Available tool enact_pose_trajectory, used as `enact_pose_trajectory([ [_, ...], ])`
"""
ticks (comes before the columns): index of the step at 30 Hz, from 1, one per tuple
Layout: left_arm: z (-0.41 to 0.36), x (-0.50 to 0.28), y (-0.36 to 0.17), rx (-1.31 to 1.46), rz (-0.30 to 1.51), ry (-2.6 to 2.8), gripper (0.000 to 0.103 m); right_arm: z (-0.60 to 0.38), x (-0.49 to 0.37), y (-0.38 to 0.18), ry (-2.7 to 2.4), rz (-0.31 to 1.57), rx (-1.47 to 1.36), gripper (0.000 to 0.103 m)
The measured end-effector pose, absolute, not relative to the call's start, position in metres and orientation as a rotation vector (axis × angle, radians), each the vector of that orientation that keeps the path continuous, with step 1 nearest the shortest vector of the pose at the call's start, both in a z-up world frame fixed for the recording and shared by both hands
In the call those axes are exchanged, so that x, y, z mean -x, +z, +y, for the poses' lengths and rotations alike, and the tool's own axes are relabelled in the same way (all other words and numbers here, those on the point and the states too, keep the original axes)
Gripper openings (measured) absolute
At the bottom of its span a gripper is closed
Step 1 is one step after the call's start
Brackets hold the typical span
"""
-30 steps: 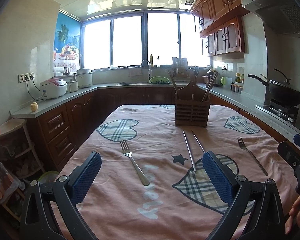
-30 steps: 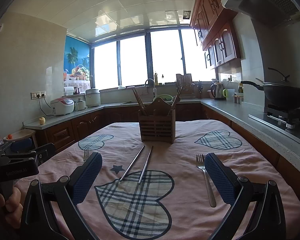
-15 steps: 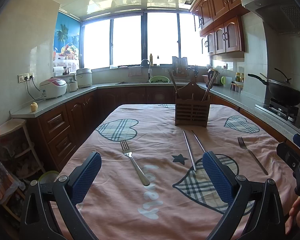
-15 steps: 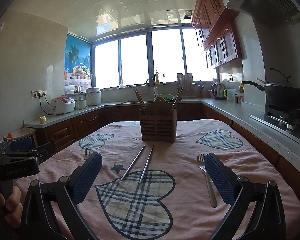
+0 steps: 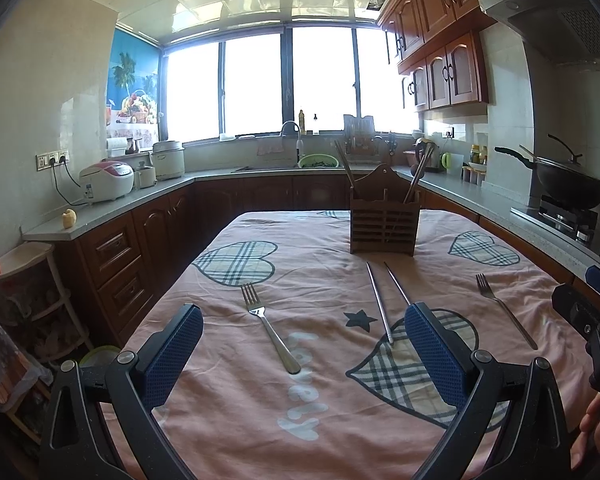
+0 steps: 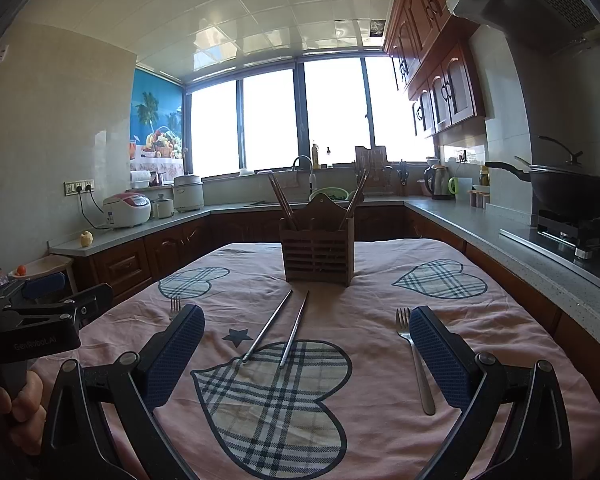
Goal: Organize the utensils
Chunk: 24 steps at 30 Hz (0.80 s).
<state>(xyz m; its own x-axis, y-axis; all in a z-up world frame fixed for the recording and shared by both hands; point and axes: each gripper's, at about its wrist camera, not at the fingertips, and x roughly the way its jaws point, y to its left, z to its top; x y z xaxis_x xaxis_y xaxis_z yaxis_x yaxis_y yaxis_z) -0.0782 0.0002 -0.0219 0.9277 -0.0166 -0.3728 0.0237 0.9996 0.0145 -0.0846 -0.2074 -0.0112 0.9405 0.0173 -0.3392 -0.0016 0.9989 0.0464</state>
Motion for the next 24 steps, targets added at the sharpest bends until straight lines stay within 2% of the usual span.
enact_pose_trajectory([
  [24, -0.0056, 0.0774, -0.0226, -0.028, 0.389, -0.019, 0.102, -0.2081, 0.0826, -0.0111, 0.012, 0.35, -0.047, 0.103],
])
